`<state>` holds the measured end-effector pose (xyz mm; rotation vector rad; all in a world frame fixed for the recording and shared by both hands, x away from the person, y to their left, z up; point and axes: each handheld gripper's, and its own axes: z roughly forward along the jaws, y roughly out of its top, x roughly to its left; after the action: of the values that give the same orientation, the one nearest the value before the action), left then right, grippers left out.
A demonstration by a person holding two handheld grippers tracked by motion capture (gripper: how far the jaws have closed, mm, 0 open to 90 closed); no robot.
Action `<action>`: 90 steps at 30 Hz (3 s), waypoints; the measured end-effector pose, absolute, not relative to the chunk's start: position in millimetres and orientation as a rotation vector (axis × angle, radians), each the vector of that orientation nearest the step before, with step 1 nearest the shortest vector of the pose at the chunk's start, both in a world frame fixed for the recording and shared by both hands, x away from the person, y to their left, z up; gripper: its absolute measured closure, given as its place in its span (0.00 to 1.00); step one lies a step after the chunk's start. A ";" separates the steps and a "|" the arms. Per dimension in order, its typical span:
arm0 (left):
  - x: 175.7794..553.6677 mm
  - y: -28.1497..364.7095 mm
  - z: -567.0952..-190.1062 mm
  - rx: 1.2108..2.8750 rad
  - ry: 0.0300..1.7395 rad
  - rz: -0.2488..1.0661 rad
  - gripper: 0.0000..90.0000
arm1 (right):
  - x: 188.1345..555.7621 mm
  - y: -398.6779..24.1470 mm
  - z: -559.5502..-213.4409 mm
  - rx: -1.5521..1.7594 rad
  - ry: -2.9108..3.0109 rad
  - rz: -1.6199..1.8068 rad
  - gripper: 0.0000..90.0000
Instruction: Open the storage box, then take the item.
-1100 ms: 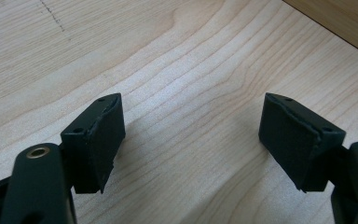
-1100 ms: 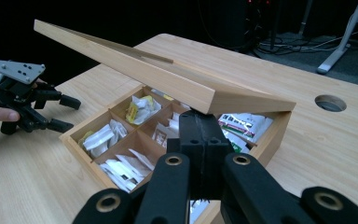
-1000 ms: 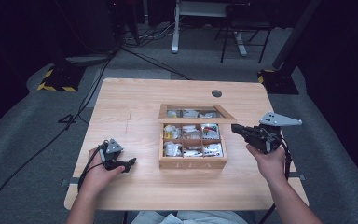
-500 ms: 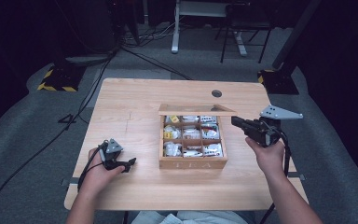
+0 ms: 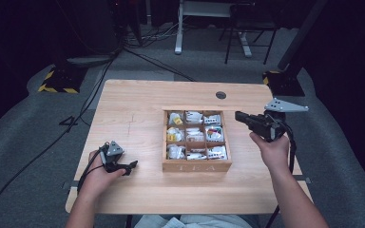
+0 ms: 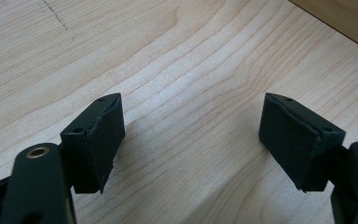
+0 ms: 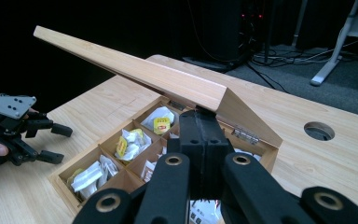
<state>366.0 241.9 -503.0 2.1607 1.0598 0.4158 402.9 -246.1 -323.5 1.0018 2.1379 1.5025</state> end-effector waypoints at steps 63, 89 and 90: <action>368.4 148.1 -404.1 2.047 0.689 0.275 0.35 | 408.8 -242.8 -321.4 0.986 2.161 1.499 1.00; 390.2 71.5 -411.0 2.060 0.577 0.198 0.41 | 410.2 -244.1 -321.6 0.984 2.167 1.515 1.00; 392.5 67.4 -413.6 2.063 0.581 0.192 0.41 | 410.3 -244.2 -321.6 0.984 2.166 1.515 1.00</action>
<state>392.5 67.4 -413.6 2.0633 0.5809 0.1920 410.3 -244.2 -321.6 0.9843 2.1664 1.5155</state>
